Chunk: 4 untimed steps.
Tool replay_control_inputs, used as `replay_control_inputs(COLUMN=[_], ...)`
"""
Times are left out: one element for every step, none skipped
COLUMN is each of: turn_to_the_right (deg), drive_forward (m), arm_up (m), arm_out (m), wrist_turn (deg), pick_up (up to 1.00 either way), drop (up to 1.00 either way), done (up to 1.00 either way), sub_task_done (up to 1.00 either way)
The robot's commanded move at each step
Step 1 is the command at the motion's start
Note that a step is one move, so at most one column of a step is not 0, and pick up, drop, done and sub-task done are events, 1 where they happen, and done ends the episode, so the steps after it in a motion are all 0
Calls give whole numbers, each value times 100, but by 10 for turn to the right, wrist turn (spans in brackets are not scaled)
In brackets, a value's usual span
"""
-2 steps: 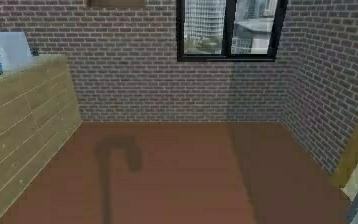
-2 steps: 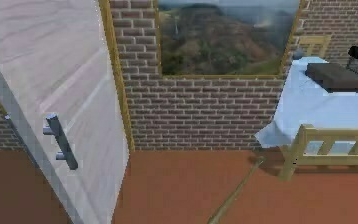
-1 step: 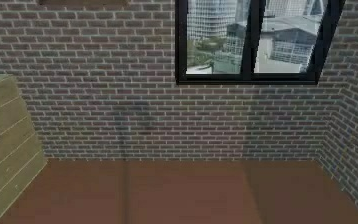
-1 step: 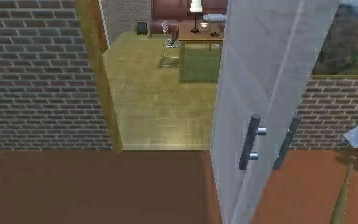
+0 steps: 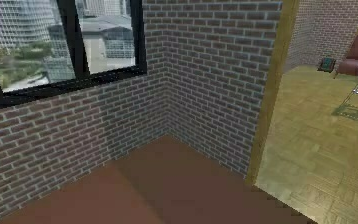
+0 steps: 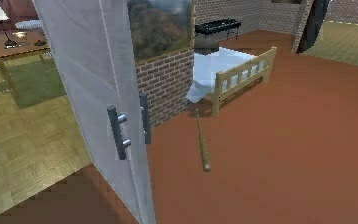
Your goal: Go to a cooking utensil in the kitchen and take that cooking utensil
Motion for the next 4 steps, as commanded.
replay_control_inputs(turn_to_the_right=[180,30,0,150], drive_forward=[0,0,35,0], arm_up=[0,0,0,0], arm_out=[0,0,0,0], wrist_turn=[0,0,0,0], pick_up=[0,0,0,0], drop=[0,0,0,0], done=[0,0,0,0], sub_task_done=[0,0,0,0])
